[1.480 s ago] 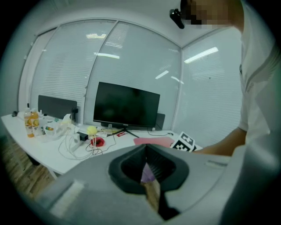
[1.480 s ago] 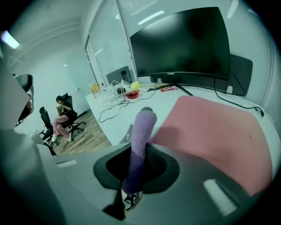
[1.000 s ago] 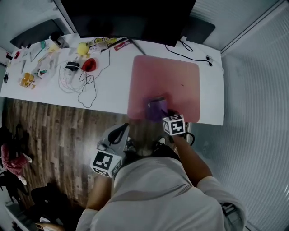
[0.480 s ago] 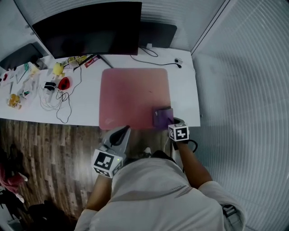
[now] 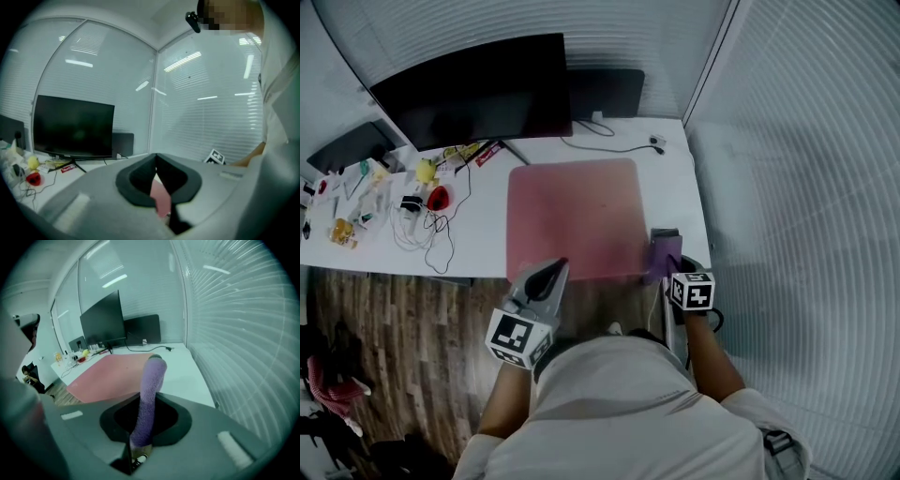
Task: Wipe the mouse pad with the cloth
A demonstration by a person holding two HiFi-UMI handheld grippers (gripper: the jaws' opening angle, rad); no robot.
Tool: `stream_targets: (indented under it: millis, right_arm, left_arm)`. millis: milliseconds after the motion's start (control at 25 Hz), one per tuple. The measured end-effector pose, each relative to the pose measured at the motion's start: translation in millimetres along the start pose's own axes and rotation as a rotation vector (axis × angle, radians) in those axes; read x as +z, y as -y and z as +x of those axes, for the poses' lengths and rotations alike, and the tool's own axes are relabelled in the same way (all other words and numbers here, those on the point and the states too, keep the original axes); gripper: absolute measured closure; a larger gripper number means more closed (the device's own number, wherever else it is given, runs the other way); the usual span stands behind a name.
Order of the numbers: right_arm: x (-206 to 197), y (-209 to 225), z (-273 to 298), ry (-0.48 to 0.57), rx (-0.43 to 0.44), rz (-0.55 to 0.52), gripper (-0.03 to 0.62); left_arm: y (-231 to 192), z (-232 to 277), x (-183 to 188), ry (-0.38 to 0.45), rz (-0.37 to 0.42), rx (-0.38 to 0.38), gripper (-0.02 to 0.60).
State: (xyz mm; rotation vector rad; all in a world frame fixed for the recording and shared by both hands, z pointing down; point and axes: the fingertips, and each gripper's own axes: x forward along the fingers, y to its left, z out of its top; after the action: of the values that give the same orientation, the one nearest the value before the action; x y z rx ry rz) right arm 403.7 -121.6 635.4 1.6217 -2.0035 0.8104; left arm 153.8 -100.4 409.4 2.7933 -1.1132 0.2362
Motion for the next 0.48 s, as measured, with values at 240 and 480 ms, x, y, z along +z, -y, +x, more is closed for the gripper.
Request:
stream_targets:
  millis: [240, 480]
  right_arm:
    - [65.5, -30.5, -40.3, 0.204, -0.001, -0.113, 0.546]
    - [139.5, -89.0, -91.6, 0.418, 0.054, -0.164, 0.548]
  left_arm:
    - [-14.7, -17.7, 19.6, 0.010, 0.041, 0.048, 0.580]
    - [-38.6, -47.0, 43.7, 0.053, 0.064, 0.077, 0.580]
